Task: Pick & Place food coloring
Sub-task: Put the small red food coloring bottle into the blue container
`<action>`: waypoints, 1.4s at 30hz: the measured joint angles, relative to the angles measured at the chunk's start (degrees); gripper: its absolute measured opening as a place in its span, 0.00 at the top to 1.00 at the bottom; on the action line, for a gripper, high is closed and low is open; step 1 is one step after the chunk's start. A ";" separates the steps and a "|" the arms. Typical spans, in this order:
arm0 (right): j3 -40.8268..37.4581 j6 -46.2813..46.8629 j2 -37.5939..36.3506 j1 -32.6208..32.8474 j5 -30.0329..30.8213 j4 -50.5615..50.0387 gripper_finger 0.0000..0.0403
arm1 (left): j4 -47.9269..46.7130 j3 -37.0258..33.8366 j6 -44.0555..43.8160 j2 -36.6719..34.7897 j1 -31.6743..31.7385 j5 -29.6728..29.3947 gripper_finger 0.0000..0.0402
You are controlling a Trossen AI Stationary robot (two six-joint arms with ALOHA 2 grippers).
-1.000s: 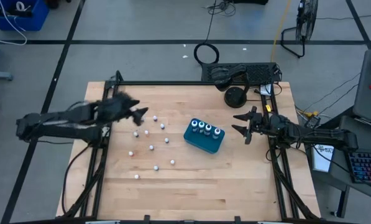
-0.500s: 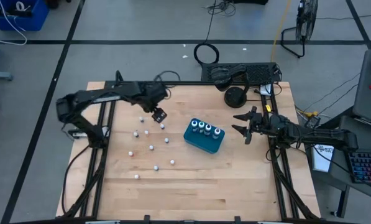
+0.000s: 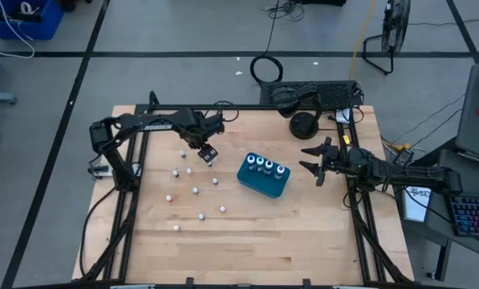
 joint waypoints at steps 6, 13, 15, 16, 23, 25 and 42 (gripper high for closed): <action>0.00 0.00 0.00 -0.01 0.02 0.00 0.44 | 2.25 -3.21 -0.86 2.28 0.02 -0.73 0.40; -0.02 0.00 0.00 -0.01 0.02 0.00 0.44 | 10.97 -7.88 -0.64 2.76 0.00 2.61 0.40; 0.00 0.00 0.00 0.00 0.02 -0.01 0.44 | 13.24 -9.31 -0.70 2.76 0.00 2.65 0.40; 0.00 0.00 0.00 -0.01 0.02 -0.02 0.44 | 14.21 -10.05 -0.75 2.76 0.00 2.66 0.40; 0.00 0.02 0.00 -0.01 0.00 -0.02 0.44 | 17.02 -12.85 -2.29 2.43 0.00 2.28 0.40; 0.00 0.02 0.01 -0.01 0.02 -0.02 0.44 | 17.22 -12.70 -2.35 2.44 -0.04 1.99 0.40; 0.00 0.00 0.02 -0.01 0.02 -0.02 0.44 | 18.67 -12.41 1.07 2.65 0.00 0.47 0.40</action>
